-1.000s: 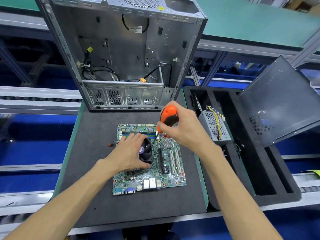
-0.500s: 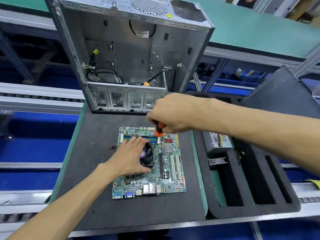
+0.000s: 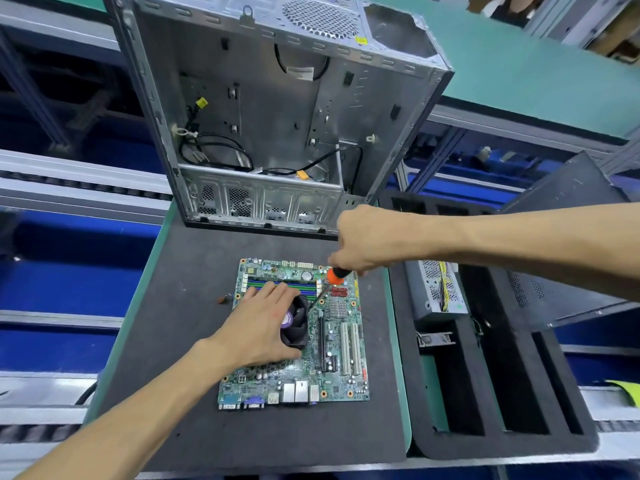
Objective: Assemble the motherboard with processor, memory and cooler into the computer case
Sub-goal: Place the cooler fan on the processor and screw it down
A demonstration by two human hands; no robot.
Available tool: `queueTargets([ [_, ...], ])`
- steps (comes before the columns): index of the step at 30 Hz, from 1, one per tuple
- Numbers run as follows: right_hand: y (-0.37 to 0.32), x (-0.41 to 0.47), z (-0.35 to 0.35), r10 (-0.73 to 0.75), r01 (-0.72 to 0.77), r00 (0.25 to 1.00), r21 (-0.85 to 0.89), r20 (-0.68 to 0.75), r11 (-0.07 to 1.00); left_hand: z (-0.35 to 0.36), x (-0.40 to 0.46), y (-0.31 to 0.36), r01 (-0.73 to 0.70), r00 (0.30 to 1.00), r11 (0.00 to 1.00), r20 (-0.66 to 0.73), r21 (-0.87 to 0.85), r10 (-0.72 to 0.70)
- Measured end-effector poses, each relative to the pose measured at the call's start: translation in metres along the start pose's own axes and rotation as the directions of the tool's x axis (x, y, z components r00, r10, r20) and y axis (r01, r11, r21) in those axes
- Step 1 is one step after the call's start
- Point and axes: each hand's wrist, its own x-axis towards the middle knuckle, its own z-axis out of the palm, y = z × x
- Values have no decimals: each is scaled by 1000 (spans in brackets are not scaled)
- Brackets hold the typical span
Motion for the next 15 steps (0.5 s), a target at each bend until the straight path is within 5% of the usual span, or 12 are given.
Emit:
queueTargets([
  [3,11,-4,2,8,-14,992,42,124,999,-1,0,2,0,1000,1000,-11,13,0],
  [6,17,-20,11,-190,204,977,-175,98,963,-3,-2,3,0,1000,1000,-15,14,1],
  [10,17,-30,18,-558,509,823,-578,109,638,-4,-2,3,5,1000,1000,2,15,-5],
  [12,21,-29,18,-595,530,792,-638,137,559,-5,-2,4,8,1000,1000,7,16,-8],
  [15,26,-29,21,-356,369,929,-324,101,871,-5,-2,5,5,1000,1000,-7,9,-5],
])
